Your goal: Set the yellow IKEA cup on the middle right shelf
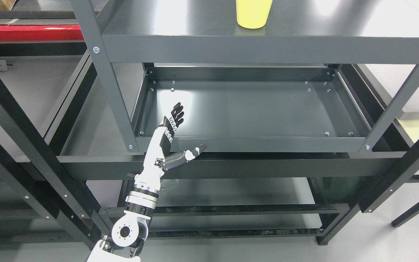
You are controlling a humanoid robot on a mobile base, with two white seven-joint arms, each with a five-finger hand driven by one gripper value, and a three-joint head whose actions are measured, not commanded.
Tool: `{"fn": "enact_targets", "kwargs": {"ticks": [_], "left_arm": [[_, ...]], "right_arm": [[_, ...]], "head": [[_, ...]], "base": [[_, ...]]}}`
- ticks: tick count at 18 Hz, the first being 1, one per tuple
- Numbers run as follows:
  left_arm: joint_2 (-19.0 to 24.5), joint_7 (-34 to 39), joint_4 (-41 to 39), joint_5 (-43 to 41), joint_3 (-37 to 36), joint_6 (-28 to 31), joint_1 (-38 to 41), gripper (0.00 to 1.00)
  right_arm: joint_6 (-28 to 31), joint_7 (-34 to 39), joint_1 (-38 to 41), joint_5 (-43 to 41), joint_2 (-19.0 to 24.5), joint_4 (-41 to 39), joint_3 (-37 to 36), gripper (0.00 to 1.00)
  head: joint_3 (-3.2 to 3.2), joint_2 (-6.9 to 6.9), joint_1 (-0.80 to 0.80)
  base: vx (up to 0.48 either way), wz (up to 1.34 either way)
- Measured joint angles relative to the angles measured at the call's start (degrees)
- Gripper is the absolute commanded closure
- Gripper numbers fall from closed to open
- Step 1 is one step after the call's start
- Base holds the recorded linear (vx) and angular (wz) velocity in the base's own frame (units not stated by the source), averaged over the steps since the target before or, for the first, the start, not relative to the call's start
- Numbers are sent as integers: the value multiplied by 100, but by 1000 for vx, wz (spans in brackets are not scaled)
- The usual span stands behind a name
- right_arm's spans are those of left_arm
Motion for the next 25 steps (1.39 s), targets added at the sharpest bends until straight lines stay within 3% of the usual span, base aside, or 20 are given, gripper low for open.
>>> {"fn": "enact_targets", "kwargs": {"ticks": [25], "left_arm": [[0, 0, -47, 0, 44, 8, -6, 1]], "right_arm": [[0, 1, 1, 0, 0, 0, 0, 1]], "head": [[0, 0, 0]], "base": [[-1, 0]]}}
